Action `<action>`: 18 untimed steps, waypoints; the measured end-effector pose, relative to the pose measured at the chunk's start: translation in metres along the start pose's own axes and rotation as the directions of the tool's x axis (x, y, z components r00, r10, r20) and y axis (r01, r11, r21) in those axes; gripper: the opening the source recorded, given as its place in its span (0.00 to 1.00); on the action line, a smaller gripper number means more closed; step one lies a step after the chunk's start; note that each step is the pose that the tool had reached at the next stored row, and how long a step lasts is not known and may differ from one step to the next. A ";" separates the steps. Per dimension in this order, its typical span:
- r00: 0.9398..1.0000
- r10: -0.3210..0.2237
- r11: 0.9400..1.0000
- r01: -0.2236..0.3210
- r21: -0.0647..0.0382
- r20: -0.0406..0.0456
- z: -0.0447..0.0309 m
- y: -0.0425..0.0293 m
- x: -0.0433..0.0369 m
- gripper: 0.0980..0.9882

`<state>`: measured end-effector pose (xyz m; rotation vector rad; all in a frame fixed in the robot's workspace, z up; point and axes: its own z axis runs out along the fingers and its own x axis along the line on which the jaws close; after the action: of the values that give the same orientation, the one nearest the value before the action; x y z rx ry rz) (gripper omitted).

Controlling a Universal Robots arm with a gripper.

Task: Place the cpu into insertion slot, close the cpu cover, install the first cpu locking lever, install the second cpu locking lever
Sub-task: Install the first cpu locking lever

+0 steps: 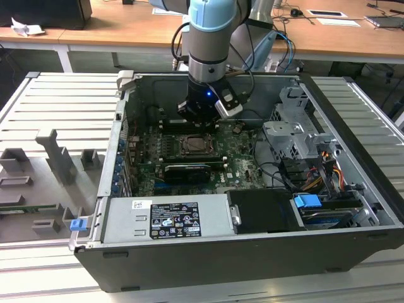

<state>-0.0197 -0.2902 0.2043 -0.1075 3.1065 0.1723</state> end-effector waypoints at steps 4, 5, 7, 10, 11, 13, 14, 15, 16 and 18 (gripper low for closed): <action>1.000 0.000 1.000 0.000 0.010 -0.001 0.0009 -0.0003 0.0001 0.01; 1.000 0.000 1.000 0.000 0.012 -0.001 0.0015 -0.0004 0.0001 0.01; 1.000 0.000 1.000 0.000 0.016 -0.001 0.0031 -0.0003 0.0000 0.01; 1.000 0.000 1.000 0.000 0.018 -0.002 0.0039 -0.0006 0.0000 0.01; 1.000 0.000 1.000 0.000 0.017 -0.002 0.0038 -0.0006 0.0000 0.01; 1.000 0.000 1.000 0.000 0.017 -0.001 -0.0002 0.0000 -0.0002 0.01; 1.000 0.000 1.000 0.000 0.017 -0.001 -0.0021 0.0001 -0.0002 0.01; 1.000 0.000 1.000 0.000 0.017 -0.001 -0.0041 0.0004 -0.0003 0.01; 1.000 0.000 1.000 0.000 0.017 -0.001 -0.0060 0.0006 -0.0004 0.01; 1.000 0.000 1.000 0.000 0.017 -0.001 -0.0061 0.0000 -0.0003 0.01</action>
<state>-0.0195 -0.2909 0.2103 -0.1071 3.1086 0.1461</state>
